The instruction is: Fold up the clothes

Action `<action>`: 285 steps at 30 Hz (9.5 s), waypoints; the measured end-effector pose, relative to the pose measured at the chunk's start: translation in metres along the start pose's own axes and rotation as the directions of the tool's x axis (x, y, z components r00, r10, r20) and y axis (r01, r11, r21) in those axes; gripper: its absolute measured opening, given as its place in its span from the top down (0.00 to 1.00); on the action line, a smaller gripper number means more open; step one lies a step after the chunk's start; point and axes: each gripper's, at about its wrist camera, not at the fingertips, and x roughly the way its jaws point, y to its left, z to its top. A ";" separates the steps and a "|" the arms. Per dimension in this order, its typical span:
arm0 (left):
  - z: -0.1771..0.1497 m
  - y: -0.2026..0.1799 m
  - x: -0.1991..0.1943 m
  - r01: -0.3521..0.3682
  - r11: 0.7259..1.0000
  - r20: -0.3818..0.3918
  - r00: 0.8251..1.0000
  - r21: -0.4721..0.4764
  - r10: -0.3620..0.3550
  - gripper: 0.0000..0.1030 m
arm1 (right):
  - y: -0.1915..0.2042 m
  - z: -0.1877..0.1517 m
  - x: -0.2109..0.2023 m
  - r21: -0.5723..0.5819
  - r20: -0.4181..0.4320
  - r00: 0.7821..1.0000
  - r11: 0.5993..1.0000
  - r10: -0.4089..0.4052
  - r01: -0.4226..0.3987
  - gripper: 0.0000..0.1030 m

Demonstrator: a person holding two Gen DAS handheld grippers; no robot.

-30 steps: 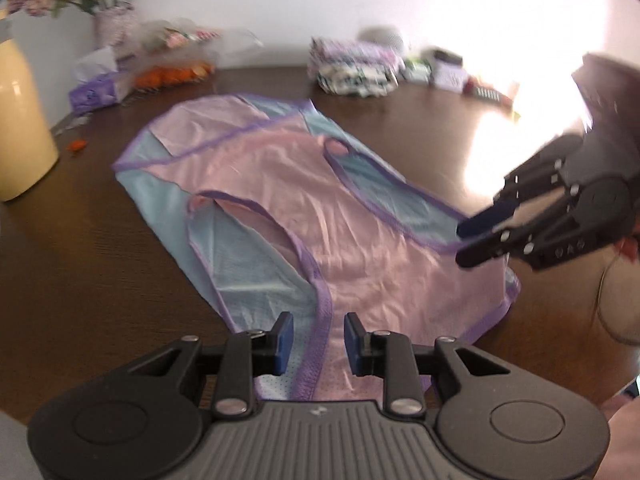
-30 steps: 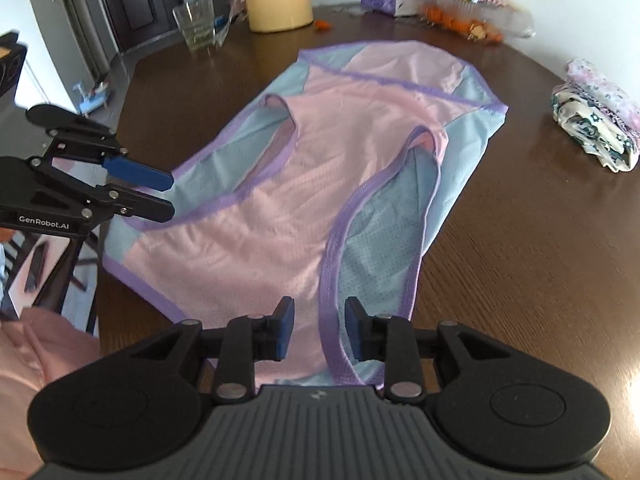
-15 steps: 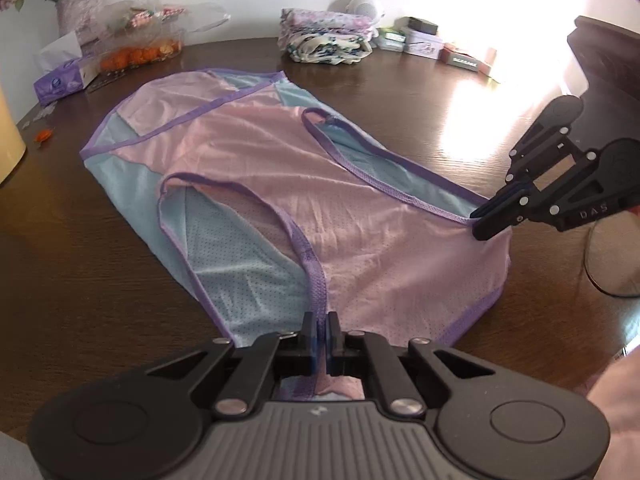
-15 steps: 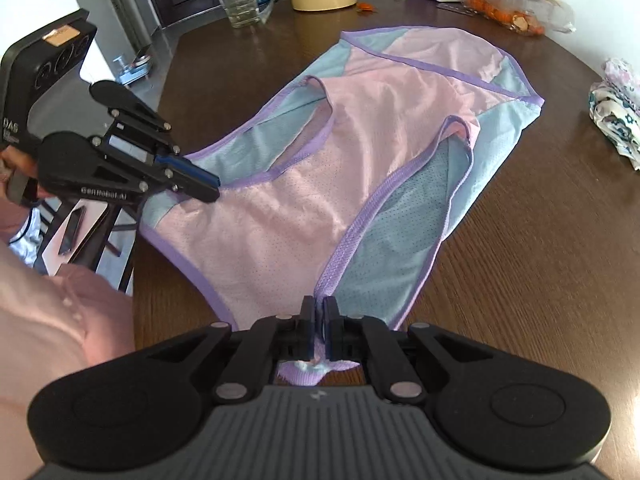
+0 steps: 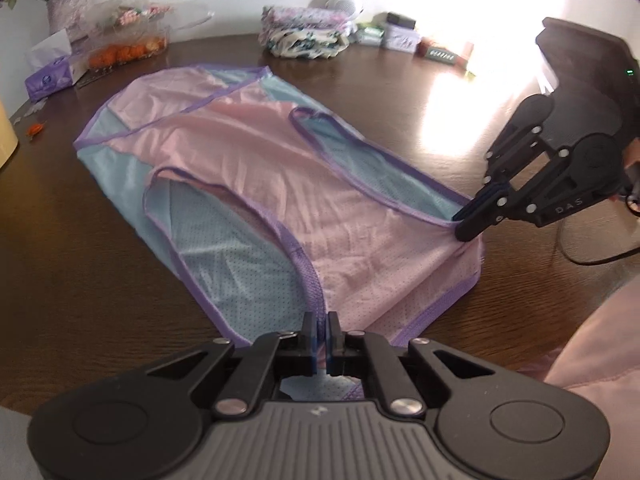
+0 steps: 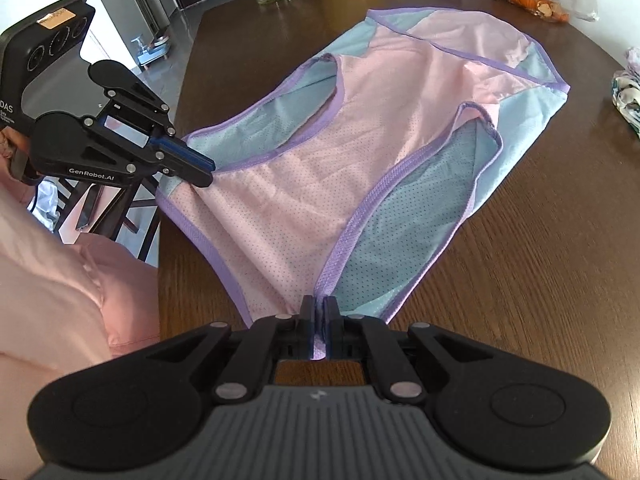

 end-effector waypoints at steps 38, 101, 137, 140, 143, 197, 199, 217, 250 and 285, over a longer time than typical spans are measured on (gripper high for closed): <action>0.132 0.186 0.049 -0.268 0.962 -0.018 0.963 0.051 0.269 0.75 | 0.046 0.204 0.121 -0.607 0.034 0.974 0.769 -0.223 0.198 0.70; 0.150 0.226 0.096 -0.125 0.750 0.021 0.989 0.649 0.146 0.66 | 0.056 0.176 0.120 -0.419 0.078 0.974 0.879 -0.214 0.227 0.98; 0.161 0.228 0.106 -0.015 0.713 -0.051 0.996 0.701 0.071 0.89 | 0.059 0.177 0.123 -0.442 0.078 0.973 0.867 -0.219 0.230 0.98; 0.161 0.228 0.106 -0.016 0.714 -0.050 0.996 0.700 0.071 0.89 | 0.059 0.176 0.123 -0.443 0.078 0.973 0.866 -0.218 0.230 0.98; 0.160 0.228 0.106 -0.018 0.714 -0.046 0.997 0.700 0.070 0.89 | 0.059 0.176 0.123 -0.444 0.079 0.973 0.866 -0.218 0.230 0.98; 0.152 0.232 0.103 -0.035 0.709 0.009 0.999 0.704 0.041 0.90 | 0.053 0.152 0.118 -0.531 0.163 0.973 0.817 -0.163 0.226 0.98; 0.153 0.231 0.103 -0.036 0.707 0.007 0.999 0.706 0.043 0.90 | 0.053 0.153 0.118 -0.533 0.157 0.973 0.815 -0.167 0.226 0.98; 0.154 0.226 0.106 -0.033 0.683 0.002 0.999 0.730 0.047 0.91 | 0.073 0.193 0.132 -0.595 -0.087 0.962 0.788 -0.260 0.160 0.98; 0.150 0.229 0.105 -0.039 0.653 0.023 0.999 0.757 0.033 0.90 | 0.069 0.180 0.129 -0.643 -0.018 0.955 0.735 -0.295 0.215 0.98; 0.158 0.233 0.106 -0.112 0.667 0.054 0.993 0.736 0.106 0.96 | 0.080 0.174 0.107 -0.700 0.062 0.980 0.692 -0.188 0.177 0.72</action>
